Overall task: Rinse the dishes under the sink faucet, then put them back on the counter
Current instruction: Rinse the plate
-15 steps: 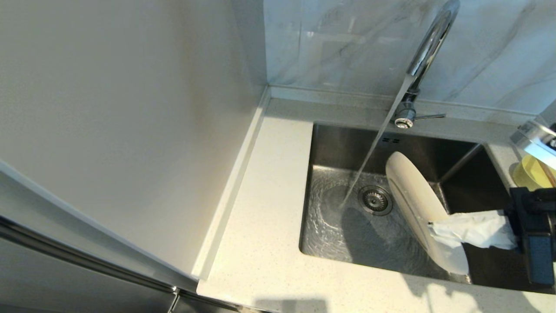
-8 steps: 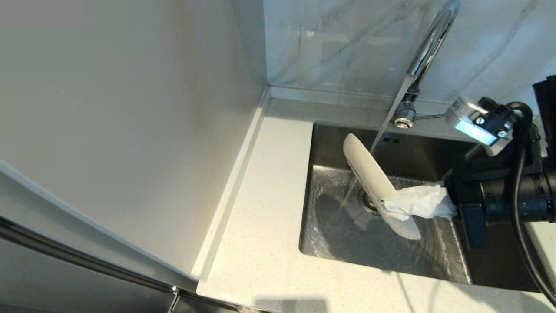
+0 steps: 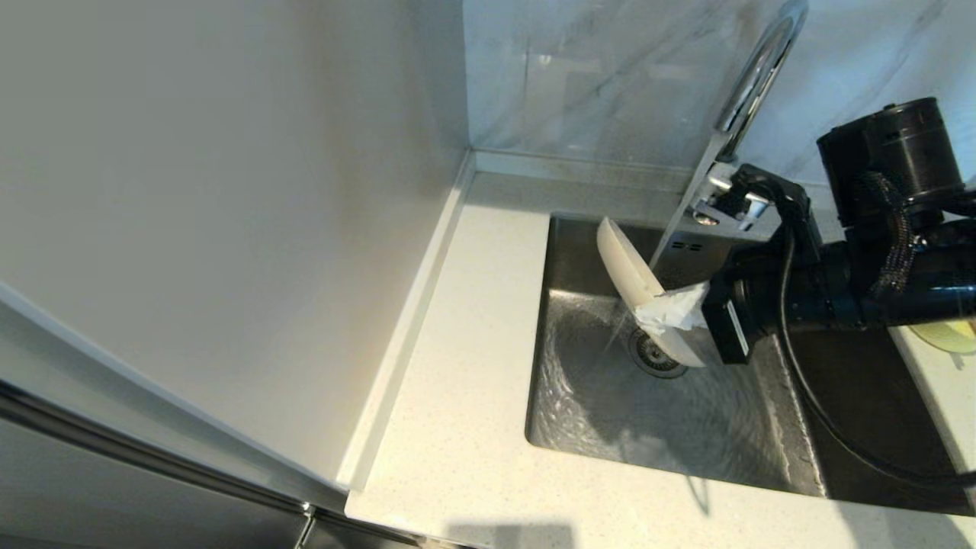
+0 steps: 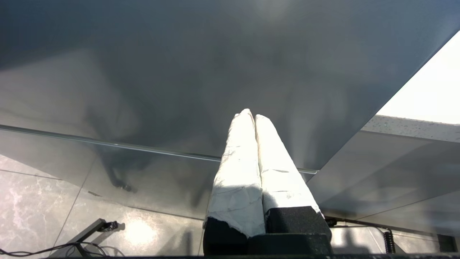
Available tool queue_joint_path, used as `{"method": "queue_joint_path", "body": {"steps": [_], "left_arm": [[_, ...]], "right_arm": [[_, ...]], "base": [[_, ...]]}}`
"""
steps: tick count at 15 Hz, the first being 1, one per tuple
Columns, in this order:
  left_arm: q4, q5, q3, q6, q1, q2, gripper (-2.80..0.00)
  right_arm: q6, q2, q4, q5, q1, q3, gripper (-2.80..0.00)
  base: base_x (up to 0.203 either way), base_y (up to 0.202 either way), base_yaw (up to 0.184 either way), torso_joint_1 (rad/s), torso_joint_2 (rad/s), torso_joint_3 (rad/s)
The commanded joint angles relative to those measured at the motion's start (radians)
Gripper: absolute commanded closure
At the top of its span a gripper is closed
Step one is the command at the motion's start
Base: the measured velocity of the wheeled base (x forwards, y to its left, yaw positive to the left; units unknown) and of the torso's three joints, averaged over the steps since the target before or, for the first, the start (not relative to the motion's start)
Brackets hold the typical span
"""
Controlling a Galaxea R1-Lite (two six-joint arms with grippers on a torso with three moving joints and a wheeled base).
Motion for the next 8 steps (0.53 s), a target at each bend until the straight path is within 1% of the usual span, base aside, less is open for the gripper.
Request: {"method": "queue_joint_path", "body": {"steps": [1,8], "left_arm": [[0.0,0.0,0.0,0.0,0.0,0.0,0.0],[-0.001,0.0,0.0,0.0,0.0,0.0,0.0]], "right_arm": [[0.0,0.065,0.001,-0.001,-0.016,-0.04,0.0],[0.006,0.166,-0.002,-0.02,-0.099,-0.103,0.0]], "base": [[0.0,0.0,0.0,0.0,0.0,0.0],[0.0,0.0,0.0,0.0,0.0,0.0]]}}
